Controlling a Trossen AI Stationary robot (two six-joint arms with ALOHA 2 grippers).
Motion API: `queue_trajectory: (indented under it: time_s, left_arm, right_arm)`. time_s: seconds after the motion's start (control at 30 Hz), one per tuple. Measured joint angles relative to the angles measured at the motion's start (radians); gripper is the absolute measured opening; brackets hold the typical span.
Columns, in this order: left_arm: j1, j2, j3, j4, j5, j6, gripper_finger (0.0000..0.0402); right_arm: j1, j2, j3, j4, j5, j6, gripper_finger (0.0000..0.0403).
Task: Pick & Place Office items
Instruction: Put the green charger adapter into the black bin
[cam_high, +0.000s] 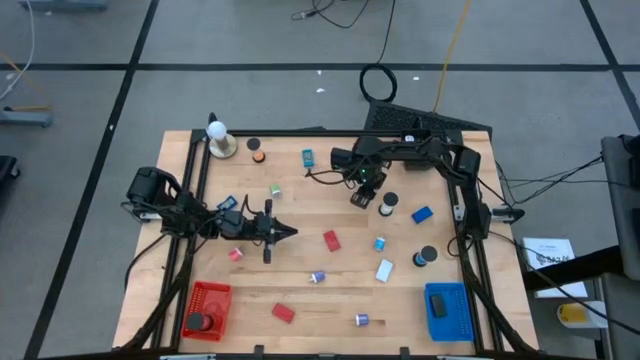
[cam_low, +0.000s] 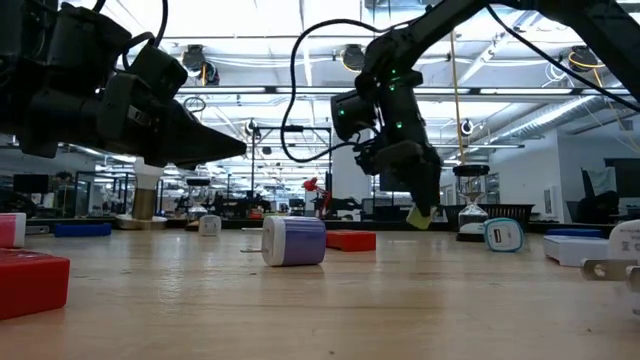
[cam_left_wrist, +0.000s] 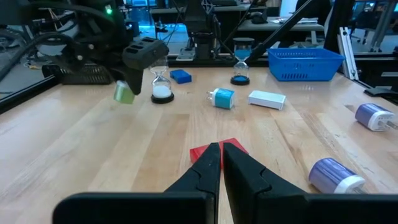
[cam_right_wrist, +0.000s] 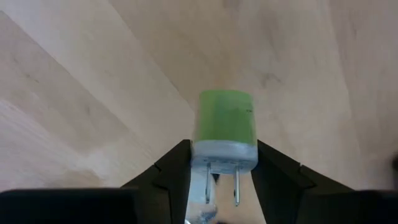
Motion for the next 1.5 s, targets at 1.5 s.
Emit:
queue_trajectory:
  time_s: [1.5]
  left_arm:
    - [0.0, 0.0, 0.0, -0.001, 0.002, -0.009, 0.0026]
  right_arm:
    - [-0.005, -0.002, -0.064, 0.066, 0.012, -0.003, 0.0216]
